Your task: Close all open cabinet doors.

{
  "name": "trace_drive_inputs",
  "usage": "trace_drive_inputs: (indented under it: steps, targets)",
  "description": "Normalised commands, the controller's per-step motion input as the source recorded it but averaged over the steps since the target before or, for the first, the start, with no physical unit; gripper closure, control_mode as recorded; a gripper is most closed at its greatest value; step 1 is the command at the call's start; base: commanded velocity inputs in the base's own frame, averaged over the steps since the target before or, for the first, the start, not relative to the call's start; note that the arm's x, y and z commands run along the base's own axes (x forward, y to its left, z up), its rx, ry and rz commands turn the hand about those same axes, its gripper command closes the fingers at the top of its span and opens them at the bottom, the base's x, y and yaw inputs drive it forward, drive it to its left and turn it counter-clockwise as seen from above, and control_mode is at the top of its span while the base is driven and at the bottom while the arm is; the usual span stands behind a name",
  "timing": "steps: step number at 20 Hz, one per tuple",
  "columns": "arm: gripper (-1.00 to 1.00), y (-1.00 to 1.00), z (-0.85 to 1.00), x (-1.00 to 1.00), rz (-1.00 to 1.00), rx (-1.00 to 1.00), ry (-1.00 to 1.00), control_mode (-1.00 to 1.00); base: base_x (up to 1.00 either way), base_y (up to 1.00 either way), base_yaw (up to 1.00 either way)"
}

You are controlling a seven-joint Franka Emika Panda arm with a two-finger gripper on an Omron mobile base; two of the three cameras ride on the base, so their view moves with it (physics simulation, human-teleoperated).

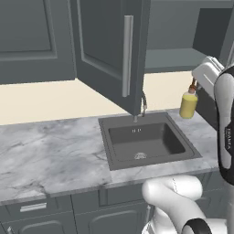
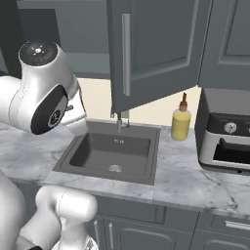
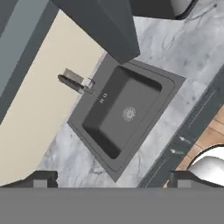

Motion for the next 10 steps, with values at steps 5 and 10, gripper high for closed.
trace_drive_inputs:
  steps: [5,10]
  targets:
    - [-1.0,-0.3,0.13,-0.37,-0.23,0.31,-0.13,-1.0,0.0,0.0,0.0]
    - [-1.0,-0.36,0.11,-0.34,-0.18,0.27,-0.18,-1.0,0.0,0.0,0.0]
